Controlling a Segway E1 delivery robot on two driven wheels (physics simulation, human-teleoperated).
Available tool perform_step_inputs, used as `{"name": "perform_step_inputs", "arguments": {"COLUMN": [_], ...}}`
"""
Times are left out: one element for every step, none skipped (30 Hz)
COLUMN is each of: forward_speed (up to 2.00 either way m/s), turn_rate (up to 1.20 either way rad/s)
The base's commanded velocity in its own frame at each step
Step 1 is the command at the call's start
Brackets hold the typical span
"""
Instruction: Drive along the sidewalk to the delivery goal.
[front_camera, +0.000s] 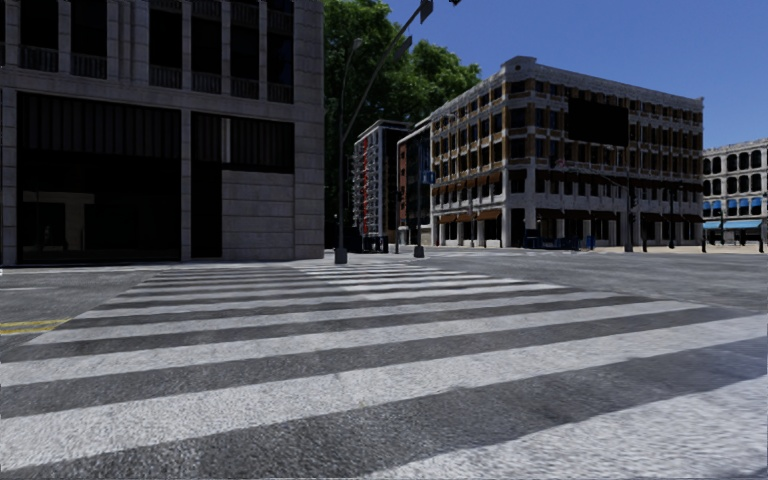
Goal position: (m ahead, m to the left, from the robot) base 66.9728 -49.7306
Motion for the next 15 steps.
{"name": "perform_step_inputs", "arguments": {"forward_speed": [2.0,2.0,2.0,2.0,2.0,2.0,2.0,2.0,2.0,2.0,2.0,2.0,2.0,2.0,2.0], "turn_rate": [0.28,0.28,0.28,0.28,0.28,0.28,0.28,0.28,0.28,0.28,0.28,0.28,0.28,0.28,0.28]}}
